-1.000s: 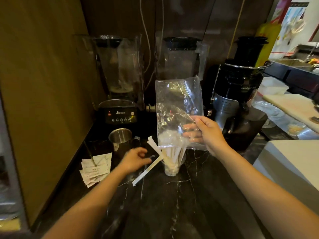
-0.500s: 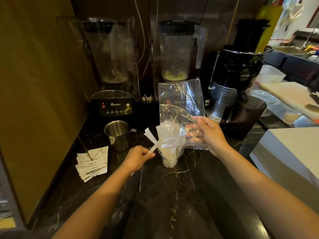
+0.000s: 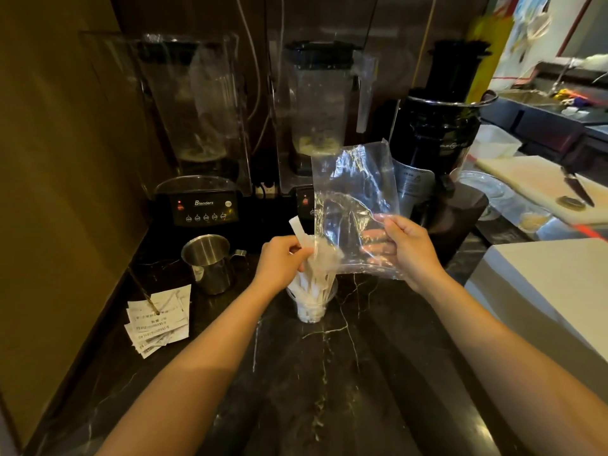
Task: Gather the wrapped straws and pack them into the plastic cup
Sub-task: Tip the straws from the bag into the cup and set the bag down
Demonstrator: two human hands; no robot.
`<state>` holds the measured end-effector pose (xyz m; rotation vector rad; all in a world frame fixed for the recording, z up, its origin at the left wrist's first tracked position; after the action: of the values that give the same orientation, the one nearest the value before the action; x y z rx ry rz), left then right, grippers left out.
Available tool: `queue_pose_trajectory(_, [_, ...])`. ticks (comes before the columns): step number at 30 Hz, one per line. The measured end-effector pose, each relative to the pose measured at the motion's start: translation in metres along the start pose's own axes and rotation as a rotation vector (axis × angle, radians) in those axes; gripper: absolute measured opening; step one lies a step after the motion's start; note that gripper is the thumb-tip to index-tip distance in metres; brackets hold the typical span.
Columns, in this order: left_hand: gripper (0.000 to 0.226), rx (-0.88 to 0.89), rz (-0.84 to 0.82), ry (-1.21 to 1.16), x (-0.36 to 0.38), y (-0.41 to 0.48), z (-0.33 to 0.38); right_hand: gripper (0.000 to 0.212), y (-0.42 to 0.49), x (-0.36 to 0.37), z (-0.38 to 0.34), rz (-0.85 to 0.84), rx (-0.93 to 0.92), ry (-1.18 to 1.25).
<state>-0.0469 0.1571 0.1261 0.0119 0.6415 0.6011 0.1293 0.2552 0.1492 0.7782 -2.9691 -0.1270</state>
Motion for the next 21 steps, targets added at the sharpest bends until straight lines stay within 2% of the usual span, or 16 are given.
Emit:
queue_pose_trajectory(6, [0.034, -0.065, -0.079, 0.217, 0.031, -0.005, -0.025, 0.023, -0.002, -0.01, 0.006, 0.013, 0.011, -0.012])
queue_pose_trajectory(15, [0.026, -0.149, -0.167, 0.21, 0.048, -0.007, -0.031, 0.021, -0.003, -0.011, 0.008, -0.002, 0.028, 0.036])
queue_pose_trajectory(18, [0.02, -0.099, -0.092, 0.118, 0.029, -0.002, -0.014, 0.022, -0.002, -0.014, 0.005, -0.002, 0.026, 0.036])
queue_pose_trajectory(21, [0.018, -0.034, -0.025, -0.174, 0.007, 0.001, 0.021, 0.023, 0.0, -0.02, 0.0, 0.018, 0.019, 0.06])
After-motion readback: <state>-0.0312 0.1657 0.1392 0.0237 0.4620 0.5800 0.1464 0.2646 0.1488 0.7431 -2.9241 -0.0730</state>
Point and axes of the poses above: each hand's wrist, its own y-axis towards the middle knuckle, its own x-axis out of the palm, z = x × y, the point moved 6 cm from there along y, towards the middle knuckle, and after that the axes turned 2 degrees about -x, right-handed, at the moved point
